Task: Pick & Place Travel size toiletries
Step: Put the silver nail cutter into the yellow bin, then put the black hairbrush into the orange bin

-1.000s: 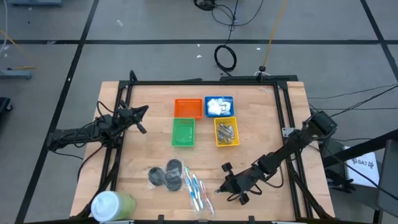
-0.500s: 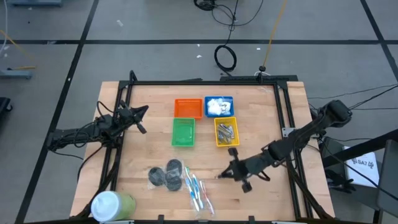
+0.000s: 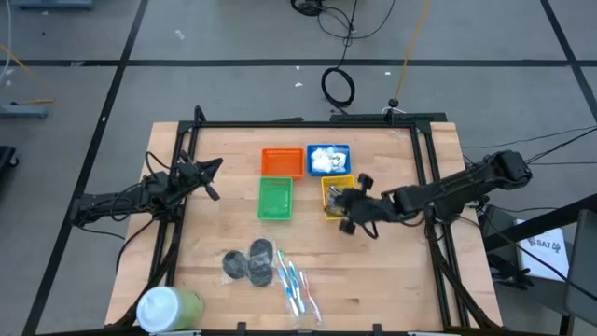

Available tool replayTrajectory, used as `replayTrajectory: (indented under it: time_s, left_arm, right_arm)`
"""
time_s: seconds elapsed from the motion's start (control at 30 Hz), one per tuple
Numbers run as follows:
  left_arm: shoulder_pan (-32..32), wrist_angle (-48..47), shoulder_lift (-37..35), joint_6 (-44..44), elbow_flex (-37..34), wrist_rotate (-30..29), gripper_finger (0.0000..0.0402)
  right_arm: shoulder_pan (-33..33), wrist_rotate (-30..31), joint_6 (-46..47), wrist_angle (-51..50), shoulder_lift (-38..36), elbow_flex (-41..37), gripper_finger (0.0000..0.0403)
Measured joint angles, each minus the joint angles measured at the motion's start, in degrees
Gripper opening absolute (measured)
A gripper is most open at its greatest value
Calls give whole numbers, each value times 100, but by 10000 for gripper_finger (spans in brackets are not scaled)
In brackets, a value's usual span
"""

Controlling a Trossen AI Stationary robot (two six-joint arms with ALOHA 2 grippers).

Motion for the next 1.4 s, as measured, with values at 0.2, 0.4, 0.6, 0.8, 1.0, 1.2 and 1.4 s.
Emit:
replayTrajectory:
  time_s: [0.2,0.4,0.6,0.8,1.0,1.2,1.4]
  left_arm:
    - [2,2,0,0,-1,1,1]
    - [2,2,0,0,0,0,1]
    - [2,0,0,0,0,1,1]
    - [0,0,0,0,0,0,1]
    - [2,1,0,0,0,2,1]
    - [2,1,0,0,0,2,1]
    - [1,0,0,0,-1,0,1]
  right_arm:
    - [-486,-3,568,-43,0,-374,53]
    - [-647,1,1134,-28,0,-722,82]
    - [-641,-9,1134,23,0,-777,120]
    - [-641,-305,1001,506,0,-777,147]
    - [-626,-1763,511,1527,-105,-779,150]
    - [-314,-2790,72,2459,-155,-781,141]
    - [241,-3014,-314,3241,-25,-783,141]
